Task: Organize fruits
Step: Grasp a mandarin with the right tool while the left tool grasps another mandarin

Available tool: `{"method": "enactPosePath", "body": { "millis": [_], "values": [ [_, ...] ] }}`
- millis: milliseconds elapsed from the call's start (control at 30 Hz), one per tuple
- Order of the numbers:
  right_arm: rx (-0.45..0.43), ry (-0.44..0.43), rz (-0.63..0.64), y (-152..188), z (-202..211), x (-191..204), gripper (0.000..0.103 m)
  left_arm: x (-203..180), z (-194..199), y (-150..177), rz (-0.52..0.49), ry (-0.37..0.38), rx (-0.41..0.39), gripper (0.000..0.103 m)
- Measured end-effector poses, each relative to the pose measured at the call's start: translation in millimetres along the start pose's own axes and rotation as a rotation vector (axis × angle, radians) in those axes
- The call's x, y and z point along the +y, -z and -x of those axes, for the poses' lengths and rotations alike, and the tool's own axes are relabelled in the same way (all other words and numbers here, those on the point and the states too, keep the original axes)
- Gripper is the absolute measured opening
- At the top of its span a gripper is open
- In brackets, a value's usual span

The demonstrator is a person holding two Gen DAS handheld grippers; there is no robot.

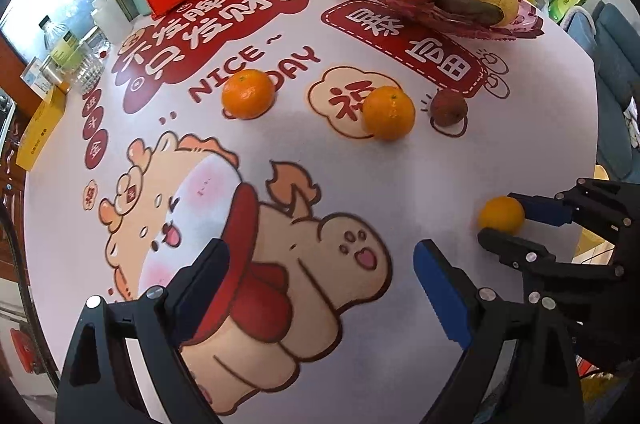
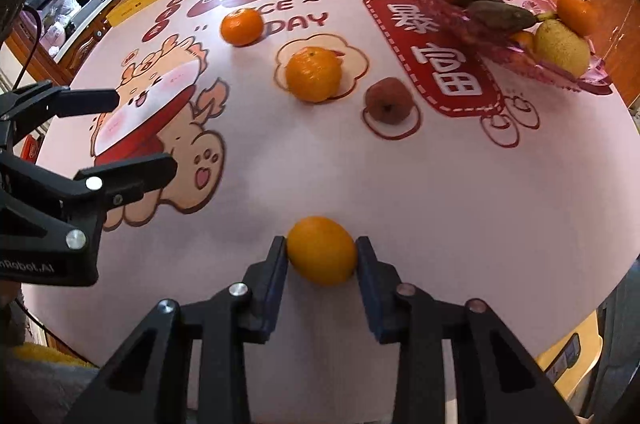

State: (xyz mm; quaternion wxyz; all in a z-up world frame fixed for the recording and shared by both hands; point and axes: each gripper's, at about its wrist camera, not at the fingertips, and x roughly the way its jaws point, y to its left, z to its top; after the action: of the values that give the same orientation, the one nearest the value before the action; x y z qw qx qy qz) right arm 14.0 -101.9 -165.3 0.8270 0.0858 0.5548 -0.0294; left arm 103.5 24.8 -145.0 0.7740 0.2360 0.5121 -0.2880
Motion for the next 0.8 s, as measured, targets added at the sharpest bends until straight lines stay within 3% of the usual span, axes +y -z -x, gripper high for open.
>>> {"method": "enactPosePath", "body": {
  "millis": [600, 800],
  "values": [
    [-0.004, 0.014, -0.109, -14, 6, -78, 0.034, -26, -43, -73, 0.162, 0.035, -0.032, 0.091],
    [-0.007, 0.007, -0.097, -25, 9, -97, 0.034, -33, -56, -87, 0.176, 0.042, -0.001, 0.069]
  ]
}}
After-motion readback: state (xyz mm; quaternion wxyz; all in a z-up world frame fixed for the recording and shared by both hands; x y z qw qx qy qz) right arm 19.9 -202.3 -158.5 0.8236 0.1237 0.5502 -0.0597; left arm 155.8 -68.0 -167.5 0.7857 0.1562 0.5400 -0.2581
